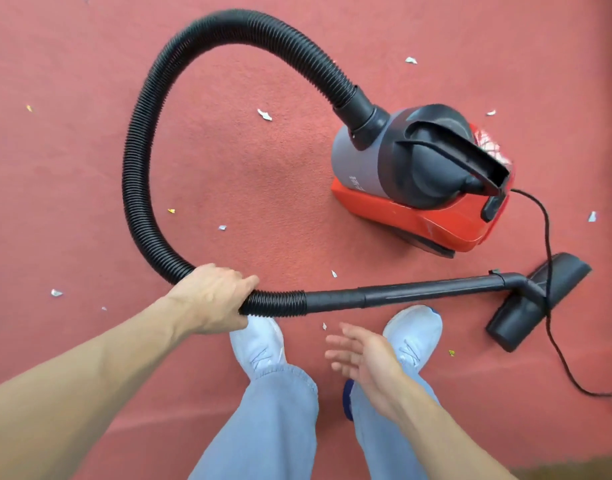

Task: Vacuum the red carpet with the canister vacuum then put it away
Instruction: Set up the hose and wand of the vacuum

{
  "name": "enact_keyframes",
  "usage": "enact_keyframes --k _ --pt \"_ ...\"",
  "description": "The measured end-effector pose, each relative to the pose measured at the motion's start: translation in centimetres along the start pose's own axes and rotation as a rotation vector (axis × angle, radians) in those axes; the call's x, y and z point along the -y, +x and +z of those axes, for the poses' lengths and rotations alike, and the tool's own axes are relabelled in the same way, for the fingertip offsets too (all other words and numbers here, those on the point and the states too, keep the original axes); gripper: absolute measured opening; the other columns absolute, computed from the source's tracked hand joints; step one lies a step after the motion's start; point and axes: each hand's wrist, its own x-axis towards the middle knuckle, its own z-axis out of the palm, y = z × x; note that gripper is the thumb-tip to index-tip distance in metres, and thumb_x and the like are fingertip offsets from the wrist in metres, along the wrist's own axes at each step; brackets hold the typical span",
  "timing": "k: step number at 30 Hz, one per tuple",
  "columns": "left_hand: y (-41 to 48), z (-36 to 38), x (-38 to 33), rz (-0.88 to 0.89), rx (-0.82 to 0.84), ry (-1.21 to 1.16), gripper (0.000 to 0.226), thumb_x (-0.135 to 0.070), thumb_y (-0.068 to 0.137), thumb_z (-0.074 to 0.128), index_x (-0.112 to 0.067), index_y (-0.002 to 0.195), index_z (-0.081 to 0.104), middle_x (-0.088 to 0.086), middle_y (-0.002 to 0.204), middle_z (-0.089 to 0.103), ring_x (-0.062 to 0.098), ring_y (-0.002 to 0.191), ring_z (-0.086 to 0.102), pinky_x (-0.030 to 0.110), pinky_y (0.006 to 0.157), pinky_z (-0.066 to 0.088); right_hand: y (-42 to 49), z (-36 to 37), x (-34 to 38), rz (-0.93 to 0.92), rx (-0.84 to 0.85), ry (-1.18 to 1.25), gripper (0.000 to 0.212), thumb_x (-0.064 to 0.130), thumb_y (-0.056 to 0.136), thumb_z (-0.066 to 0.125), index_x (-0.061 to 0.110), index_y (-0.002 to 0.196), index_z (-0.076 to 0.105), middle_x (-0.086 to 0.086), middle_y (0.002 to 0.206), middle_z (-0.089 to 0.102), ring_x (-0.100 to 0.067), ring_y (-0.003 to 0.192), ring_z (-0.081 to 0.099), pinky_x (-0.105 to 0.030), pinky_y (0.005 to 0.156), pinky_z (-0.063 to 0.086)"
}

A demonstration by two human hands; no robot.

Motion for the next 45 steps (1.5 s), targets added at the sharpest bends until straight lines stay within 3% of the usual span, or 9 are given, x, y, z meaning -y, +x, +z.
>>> enact_keyframes --k 3,7,11,15,18,22,32,38,45 --pt "-3.5 -5.5 -1.8 0.006 0.038 -0.041 0.022 -0.032 0.083 0.057 -0.019 0.1 0.053 0.0 0.085 0.059 0.027 0.078 0.058 0.034 0.066 0.043 -5.4 0.4 0.8 0.01 0.059 0.108 0.019 0.014 0.096 0.052 0.007 0.113 0.058 -0.017 0.106 0.071 -0.028 0.077 0.067 -0.034 0.066 0.052" --pt "-9.2 -13.1 -6.2 0.045 0.021 -0.1 0.016 -0.031 0.08 0.059 -0.018 0.086 0.052 0.001 0.076 0.054 0.027 0.071 0.05 0.03 0.065 0.039 -13.2 1.5 3.1 0.021 0.17 0.354 0.026 0.031 0.098 0.051 0.008 0.106 0.059 -0.015 0.111 0.07 -0.032 0.098 0.069 -0.039 0.077 0.054" --pt "-16.2 -19.4 -11.5 0.116 0.032 -0.167 0.022 -0.039 0.079 0.058 -0.018 0.086 0.058 0.006 0.086 0.066 0.032 0.078 0.059 0.031 0.069 0.043 -21.4 2.1 5.7 0.06 0.149 0.729 0.028 0.036 0.095 0.056 0.01 0.087 0.049 -0.017 0.102 0.063 -0.033 0.093 0.064 -0.047 0.092 0.05" --pt "-22.7 -23.7 -13.5 0.14 -0.037 -0.174 0.018 -0.039 0.082 0.058 -0.025 0.091 0.051 0.005 0.104 0.069 0.03 0.098 0.064 0.033 0.074 0.04 -29.5 2.0 6.4 0.068 0.106 0.882 0.023 0.025 0.095 0.053 0.011 0.078 0.048 -0.009 0.069 0.052 -0.024 0.065 0.053 -0.037 0.075 0.052" --pt "-26.6 -25.0 -13.8 0.173 -0.135 -0.1 0.024 -0.029 0.084 0.058 -0.02 0.106 0.053 0.003 0.115 0.062 0.027 0.109 0.059 0.036 0.088 0.039 -34.5 2.1 6.6 0.053 -0.002 0.899 0.028 0.025 0.099 0.051 0.01 0.075 0.048 -0.006 0.06 0.049 -0.019 0.044 0.056 -0.028 0.05 0.054" --pt "-30.8 -25.3 -13.7 0.185 -0.21 -0.016 0.041 -0.013 0.087 0.054 -0.017 0.127 0.049 0.002 0.123 0.055 0.024 0.118 0.05 0.035 0.095 0.034 -39.5 2.4 6.0 0.041 -0.059 0.932 0.031 0.022 0.101 0.047 0.009 0.073 0.046 -0.007 0.047 0.05 -0.018 0.036 0.055 -0.027 0.042 0.054" --pt "-41.4 -29.1 -13.2 0.286 -0.194 -0.004 0.025 -0.009 0.08 0.052 -0.014 0.103 0.059 0.003 0.107 0.061 0.027 0.101 0.056 0.033 0.086 0.037 -49.5 4.3 1.5 -0.026 -0.281 0.793 0.014 0.002 0.089 0.061 0.004 0.098 0.05 -0.011 0.076 0.052 -0.027 0.063 0.052 -0.036 0.058 0.047" --pt "-45.9 -31.8 -13.7 0.292 -0.225 0.037 0.017 -0.009 0.078 0.055 -0.012 0.095 0.057 0.005 0.101 0.061 0.028 0.097 0.056 0.036 0.082 0.042 -54.3 3.2 0.7 -0.015 -0.285 0.777 0.014 0.003 0.09 0.061 0.006 0.092 0.047 -0.01 0.079 0.052 -0.026 0.065 0.053 -0.039 0.061 0.049" --pt "-48.2 -36.0 -14.5 0.349 -0.292 0.223 0.026 -0.005 0.081 0.056 -0.015 0.104 0.06 0.002 0.108 0.064 0.025 0.109 0.057 0.039 0.096 0.041 -56.6 2.2 1.3 -0.034 -0.172 0.794 0.02 0.007 0.09 0.06 0.008 0.105 0.047 -0.011 0.08 0.054 -0.026 0.065 0.056 -0.037 0.049 0.052"
